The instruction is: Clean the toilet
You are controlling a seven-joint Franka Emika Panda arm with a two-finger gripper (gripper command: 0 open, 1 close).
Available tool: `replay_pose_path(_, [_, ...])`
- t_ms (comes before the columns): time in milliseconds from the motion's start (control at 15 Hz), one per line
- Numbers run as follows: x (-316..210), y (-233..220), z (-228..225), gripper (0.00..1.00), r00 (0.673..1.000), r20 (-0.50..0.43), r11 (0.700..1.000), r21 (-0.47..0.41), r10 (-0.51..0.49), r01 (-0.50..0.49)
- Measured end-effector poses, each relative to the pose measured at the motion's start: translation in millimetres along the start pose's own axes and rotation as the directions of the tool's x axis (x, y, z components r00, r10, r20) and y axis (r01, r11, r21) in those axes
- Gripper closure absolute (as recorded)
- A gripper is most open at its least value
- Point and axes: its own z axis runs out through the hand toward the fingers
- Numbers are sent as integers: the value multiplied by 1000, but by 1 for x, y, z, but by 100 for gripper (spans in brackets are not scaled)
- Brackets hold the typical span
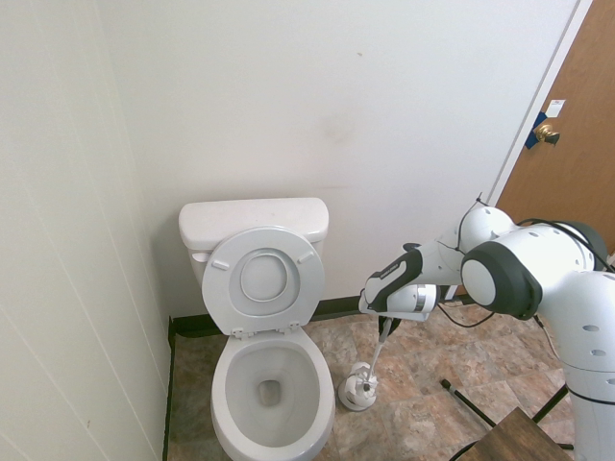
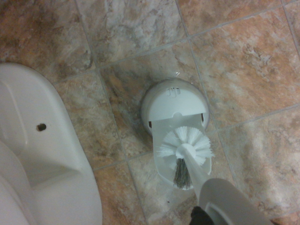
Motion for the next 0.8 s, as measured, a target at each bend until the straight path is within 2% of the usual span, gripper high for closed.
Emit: replay_pose_path(800, [41, -57, 76, 100, 998, 39, 997, -70, 47, -45])
